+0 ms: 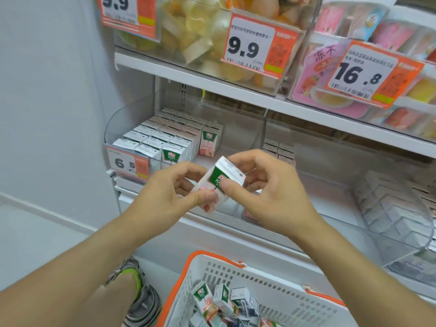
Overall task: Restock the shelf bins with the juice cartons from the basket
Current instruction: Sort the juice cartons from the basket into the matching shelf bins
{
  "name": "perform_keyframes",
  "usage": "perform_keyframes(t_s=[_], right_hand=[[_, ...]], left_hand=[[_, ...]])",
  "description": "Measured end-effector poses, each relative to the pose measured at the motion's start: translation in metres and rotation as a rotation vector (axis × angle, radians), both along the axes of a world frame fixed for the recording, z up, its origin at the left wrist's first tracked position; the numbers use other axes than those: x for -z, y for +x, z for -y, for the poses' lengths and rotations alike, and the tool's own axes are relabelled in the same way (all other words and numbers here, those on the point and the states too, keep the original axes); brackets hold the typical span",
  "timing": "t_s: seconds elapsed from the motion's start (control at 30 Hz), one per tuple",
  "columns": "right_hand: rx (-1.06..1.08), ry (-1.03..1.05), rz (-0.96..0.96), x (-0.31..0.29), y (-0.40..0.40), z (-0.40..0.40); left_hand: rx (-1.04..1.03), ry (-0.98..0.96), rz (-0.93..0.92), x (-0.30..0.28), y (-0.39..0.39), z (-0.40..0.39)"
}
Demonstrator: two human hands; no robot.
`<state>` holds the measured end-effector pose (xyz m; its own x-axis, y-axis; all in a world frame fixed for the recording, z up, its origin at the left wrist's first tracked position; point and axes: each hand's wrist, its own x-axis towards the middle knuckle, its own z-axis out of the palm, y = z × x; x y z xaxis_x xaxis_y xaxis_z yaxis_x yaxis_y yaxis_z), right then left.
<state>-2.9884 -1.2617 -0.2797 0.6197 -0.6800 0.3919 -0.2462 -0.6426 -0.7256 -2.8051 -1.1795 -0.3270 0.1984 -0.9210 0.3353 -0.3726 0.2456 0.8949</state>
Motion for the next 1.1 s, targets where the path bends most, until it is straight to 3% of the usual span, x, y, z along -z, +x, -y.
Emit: perform_keyframes(t_s=[0.07,0.2,0.37,0.47,0.6,0.9,0.97,1.03,1.1], right_hand=[[0.021,-0.031,0.092,-0.003,0.020,0.005],[0.102,-0.090,0.223,-0.011,0.060,0.024],[0.109,-0.177,-0.098,-0.008,0.103,0.050],[0.085,-0.157,-0.218,0.004,0.132,0.055],[0.090,-0.070,-0.231,0.028,0.157,0.057],[-0.068,0.016,-0.430,0.039,0.147,0.062],[-0.095,-0.049,-0.508,0.035,0.141,0.058],[-0.064,-0.169,-0.469,0.034,0.129,0.051],[-0.009,-0.228,-0.257,0.031,0.107,0.034]], left_hand=[[-0.107,-0.021,0.091,0.005,0.021,0.001],[-0.402,-0.022,0.488,0.030,0.076,0.006],[-0.553,0.079,0.670,0.058,0.098,0.013],[-0.582,0.093,0.703,0.063,0.095,0.019],[-0.627,0.084,0.702,0.064,0.092,0.025],[-0.610,0.113,0.691,0.064,0.092,0.023],[-0.610,0.115,0.685,0.063,0.090,0.023],[-0.627,0.034,0.683,0.060,0.088,0.022],[-0.649,-0.141,0.650,0.053,0.080,0.019]])
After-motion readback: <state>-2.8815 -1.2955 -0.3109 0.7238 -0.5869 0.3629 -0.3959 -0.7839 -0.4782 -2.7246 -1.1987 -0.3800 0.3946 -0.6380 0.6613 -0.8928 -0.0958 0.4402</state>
